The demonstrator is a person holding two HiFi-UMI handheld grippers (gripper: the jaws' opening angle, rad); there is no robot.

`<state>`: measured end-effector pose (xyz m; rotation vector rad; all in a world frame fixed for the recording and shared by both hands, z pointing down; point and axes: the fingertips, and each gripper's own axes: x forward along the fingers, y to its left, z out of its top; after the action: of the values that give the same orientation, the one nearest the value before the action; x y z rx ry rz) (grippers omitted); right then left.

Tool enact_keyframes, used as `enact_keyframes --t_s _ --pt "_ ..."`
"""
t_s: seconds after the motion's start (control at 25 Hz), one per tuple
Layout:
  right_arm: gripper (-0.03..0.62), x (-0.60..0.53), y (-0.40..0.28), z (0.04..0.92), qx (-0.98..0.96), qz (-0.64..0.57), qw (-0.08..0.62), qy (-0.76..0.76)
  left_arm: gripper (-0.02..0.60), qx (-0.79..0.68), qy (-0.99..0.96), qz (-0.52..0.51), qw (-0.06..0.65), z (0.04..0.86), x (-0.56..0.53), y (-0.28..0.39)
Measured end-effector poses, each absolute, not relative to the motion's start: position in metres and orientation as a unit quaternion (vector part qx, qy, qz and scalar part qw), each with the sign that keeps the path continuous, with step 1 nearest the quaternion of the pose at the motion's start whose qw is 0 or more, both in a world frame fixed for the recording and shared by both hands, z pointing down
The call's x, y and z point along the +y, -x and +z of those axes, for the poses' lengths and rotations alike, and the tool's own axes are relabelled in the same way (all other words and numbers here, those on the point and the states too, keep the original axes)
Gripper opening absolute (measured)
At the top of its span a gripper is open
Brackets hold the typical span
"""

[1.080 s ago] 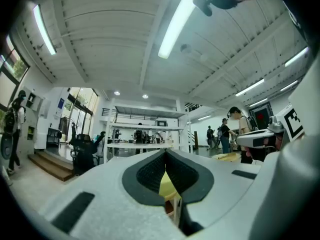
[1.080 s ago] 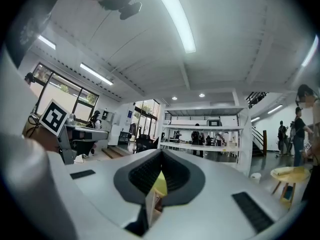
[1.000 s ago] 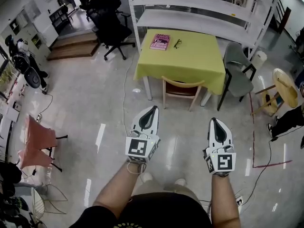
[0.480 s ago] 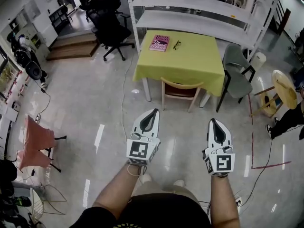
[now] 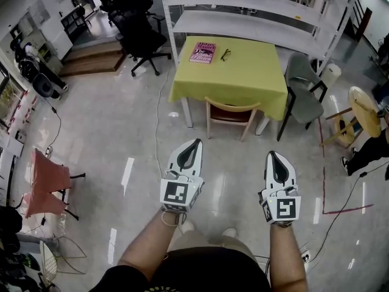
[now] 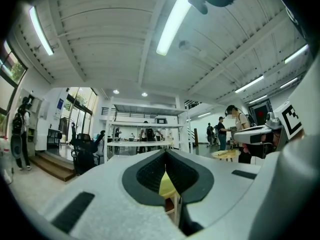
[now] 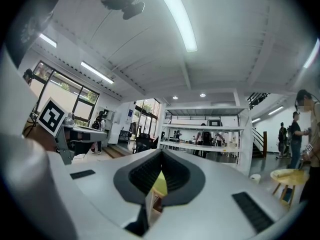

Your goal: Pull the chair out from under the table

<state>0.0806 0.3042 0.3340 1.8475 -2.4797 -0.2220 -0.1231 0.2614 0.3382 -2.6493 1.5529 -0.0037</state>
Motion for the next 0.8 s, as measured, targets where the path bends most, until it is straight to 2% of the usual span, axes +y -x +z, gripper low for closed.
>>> enact_keyframes --t_s 0.8 --pt "0.006 0.289 -0.107 0.343 -0.817 -0.065 0.018 -0.573 0.008 0.523 0.851 -0.018 0.039 0.347 0.257 0.093"
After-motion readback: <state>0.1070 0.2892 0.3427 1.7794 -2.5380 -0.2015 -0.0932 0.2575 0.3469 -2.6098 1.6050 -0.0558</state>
